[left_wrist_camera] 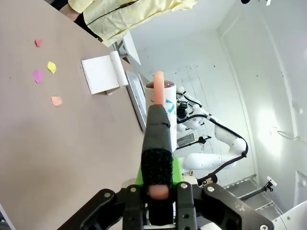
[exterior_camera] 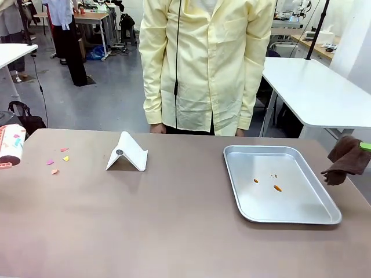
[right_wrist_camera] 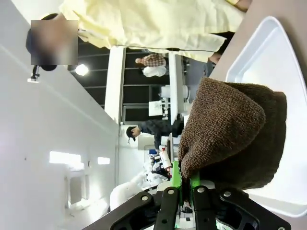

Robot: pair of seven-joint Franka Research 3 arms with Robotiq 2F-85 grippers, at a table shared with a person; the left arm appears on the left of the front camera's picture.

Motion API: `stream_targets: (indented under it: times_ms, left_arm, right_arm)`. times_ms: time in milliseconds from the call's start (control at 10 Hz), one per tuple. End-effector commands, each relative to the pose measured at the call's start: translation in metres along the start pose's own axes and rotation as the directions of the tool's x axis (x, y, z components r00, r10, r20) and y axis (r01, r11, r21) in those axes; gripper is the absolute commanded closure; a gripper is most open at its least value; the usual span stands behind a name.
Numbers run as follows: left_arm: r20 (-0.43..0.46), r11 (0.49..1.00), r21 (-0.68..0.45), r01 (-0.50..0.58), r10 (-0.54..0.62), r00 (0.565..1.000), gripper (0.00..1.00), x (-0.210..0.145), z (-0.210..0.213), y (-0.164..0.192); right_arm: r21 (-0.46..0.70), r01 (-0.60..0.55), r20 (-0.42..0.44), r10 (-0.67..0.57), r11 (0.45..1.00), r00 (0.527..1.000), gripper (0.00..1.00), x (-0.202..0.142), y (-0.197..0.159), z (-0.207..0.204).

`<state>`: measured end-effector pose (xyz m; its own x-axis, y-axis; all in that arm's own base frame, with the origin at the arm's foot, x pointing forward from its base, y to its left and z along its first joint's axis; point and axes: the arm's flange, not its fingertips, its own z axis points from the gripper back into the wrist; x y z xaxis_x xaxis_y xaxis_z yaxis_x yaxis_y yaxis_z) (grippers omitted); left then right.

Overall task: Clean the surface of the table.
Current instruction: Hold the Lint Roller with your left hand and the towel with your right hand, then if a person points to the right, clean the right side of the table with your right hand, and if they point to the left, clean the left side with your left hand.

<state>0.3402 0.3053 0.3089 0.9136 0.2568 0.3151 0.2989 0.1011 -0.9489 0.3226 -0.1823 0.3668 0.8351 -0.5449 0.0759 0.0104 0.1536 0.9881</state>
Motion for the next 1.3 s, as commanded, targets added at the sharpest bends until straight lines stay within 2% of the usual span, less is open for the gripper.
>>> stream_targets:
  times_ms: [0,1200]
  left_arm:
    - [-0.035,0.999,-0.037,-0.016,0.014,0.999,1.0,-0.0049,-0.0059,0.0015]
    - [-0.035,0.999,-0.037,-0.016,0.014,0.999,1.0,-0.0049,-0.0059,0.0015]
  right_arm:
    - [-0.029,0.072,-0.004,-0.072,0.997,0.997,1.0,-0.0009,0.0133,0.0003]
    - [-0.029,0.072,-0.004,-0.072,0.997,0.997,1.0,-0.0009,0.0133,0.0003]
